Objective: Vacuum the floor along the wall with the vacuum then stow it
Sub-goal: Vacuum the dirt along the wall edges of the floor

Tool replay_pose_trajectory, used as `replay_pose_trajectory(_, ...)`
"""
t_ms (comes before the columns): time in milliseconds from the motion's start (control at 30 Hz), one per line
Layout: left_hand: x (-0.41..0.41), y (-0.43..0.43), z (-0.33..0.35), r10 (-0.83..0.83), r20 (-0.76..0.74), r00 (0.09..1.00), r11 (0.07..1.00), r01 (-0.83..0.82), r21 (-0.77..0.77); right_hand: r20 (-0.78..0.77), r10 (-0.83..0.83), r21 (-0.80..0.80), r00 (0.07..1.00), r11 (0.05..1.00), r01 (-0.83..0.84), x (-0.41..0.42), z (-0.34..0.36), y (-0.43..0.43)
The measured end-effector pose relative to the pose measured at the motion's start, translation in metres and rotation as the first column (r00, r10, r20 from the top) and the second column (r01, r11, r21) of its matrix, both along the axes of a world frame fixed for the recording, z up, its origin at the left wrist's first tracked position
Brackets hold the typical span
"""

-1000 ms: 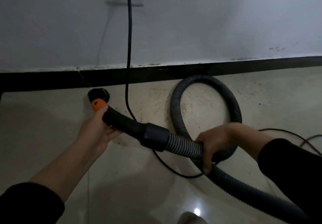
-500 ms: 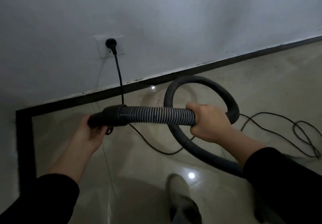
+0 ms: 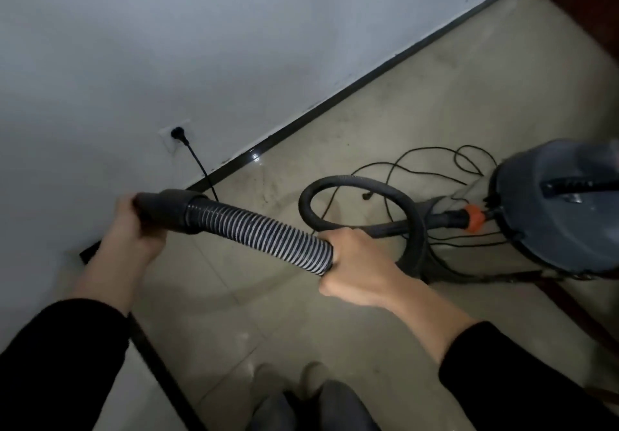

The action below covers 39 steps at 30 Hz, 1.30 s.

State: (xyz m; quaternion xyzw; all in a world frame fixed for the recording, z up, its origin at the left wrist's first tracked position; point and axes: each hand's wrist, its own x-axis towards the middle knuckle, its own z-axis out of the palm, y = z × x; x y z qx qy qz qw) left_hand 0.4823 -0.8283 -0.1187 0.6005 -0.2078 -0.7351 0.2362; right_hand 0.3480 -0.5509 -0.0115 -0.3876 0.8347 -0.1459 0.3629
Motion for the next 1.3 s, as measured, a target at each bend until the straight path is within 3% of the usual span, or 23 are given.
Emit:
replay_pose_trajectory(100,-0.001,0.006,0.025,-0.032,0.010,0.999,0.998,0.033,-0.056,0.216,-0.122,0.014,0.969,0.992,0.122,0.014,0.023,0.028)
replay_pose_trajectory(233,-0.012,0.027,0.058,-0.110,0.054,0.992,0.987,0.115,-0.113,0.455,-0.246,0.061,0.856,0.967,0.246,0.040,0.049,0.070)
replay_pose_trajectory(333,-0.021,0.035,0.072,-0.255,0.137,0.957,0.958,0.269,-0.096,0.566,-0.298,0.088,0.769,0.949,0.303,0.061,0.069,0.102)
replay_pose_trajectory(433,-0.024,0.065,0.104,-0.330,0.100,0.939,0.925,0.343,-0.165,0.639,-0.303,0.108,0.707,0.945,0.307,0.075,0.080,0.122)
replay_pose_trajectory(533,-0.034,0.088,0.150,-0.289,0.052,0.956,0.933,0.294,-0.207,0.708,-0.246,0.061,0.662,0.955,0.289,0.086,0.088,0.135)
replay_pose_trajectory(633,-0.045,0.092,0.177,-0.136,0.094,0.986,0.955,0.156,-0.254,0.573,-0.215,0.074,0.791,0.975,0.211,0.081,0.080,0.155)
replay_pose_trajectory(733,-0.053,0.101,0.199,-0.049,0.088,0.995,0.943,0.075,-0.323,0.178,-0.223,0.160,0.958,0.968,0.195,0.046,0.058,0.188)
replay_pose_trajectory(833,-0.056,0.101,0.205,0.066,0.057,0.996,0.942,-0.043,-0.334,-0.116,-0.377,0.106,0.919,0.915,0.388,0.010,0.053,0.203)
replay_pose_trajectory(933,-0.055,0.085,0.202,0.122,0.019,0.992,0.953,-0.112,-0.282,-0.105,-0.491,-0.071,0.865,0.871,0.486,-0.012,0.053,0.186)
replay_pose_trajectory(1000,-0.055,0.074,0.188,0.137,0.003,0.991,0.956,-0.132,-0.262,-0.081,-0.516,-0.097,0.853,0.855,0.509,-0.024,0.046,0.173)
replay_pose_trajectory(1100,-0.073,0.078,0.181,0.146,0.136,0.980,0.977,-0.121,-0.177,-0.116,-0.563,-0.062,0.818,0.826,0.560,-0.045,0.025,0.165)
replay_pose_trajectory(1200,-0.105,0.116,0.180,0.052,0.195,0.979,0.982,-0.015,-0.189,-0.122,-0.593,0.016,0.796,0.800,0.599,-0.070,0.009,0.171)
replay_pose_trajectory(1300,-0.139,0.149,0.164,0.161,0.298,0.941,0.972,-0.099,-0.212,-0.128,-0.647,0.092,0.752,0.747,0.659,-0.109,-0.003,0.187)
